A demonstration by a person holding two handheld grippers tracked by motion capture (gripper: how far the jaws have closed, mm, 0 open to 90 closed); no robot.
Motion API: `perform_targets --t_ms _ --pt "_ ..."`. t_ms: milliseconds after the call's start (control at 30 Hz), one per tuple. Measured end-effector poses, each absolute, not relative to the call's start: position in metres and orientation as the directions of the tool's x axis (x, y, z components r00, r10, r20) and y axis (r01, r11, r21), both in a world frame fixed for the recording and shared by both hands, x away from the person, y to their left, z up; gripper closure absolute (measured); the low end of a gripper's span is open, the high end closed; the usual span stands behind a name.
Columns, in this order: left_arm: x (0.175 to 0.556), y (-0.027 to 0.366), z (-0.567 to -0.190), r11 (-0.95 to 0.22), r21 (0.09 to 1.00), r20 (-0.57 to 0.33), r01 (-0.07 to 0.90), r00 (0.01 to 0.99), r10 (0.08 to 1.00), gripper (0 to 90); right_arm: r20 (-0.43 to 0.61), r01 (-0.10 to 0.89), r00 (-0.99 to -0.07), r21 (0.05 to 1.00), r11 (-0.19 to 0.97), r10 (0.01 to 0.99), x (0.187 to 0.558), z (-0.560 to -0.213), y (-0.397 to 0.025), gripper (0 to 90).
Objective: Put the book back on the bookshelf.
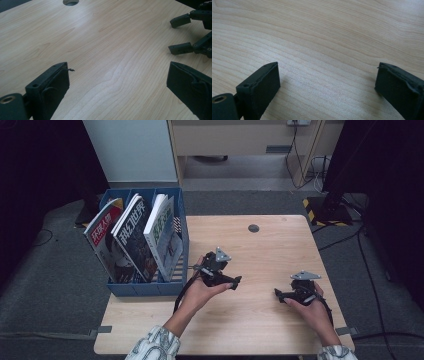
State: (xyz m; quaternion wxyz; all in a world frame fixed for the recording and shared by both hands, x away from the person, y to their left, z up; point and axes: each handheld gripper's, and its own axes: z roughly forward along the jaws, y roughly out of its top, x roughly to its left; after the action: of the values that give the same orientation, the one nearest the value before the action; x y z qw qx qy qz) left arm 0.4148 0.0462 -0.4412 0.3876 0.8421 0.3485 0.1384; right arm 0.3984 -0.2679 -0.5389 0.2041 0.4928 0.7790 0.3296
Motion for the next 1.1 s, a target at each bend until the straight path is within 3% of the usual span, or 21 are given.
perform_targets --t_ms 1100 --pt "0.415 0.027 -0.513 -0.487 0.666 -0.079 0.565 0.703 0.707 4.5 0.008 0.64 -0.419 0.711 0.289 0.908 0.398 -0.539 -0.267 4.2"
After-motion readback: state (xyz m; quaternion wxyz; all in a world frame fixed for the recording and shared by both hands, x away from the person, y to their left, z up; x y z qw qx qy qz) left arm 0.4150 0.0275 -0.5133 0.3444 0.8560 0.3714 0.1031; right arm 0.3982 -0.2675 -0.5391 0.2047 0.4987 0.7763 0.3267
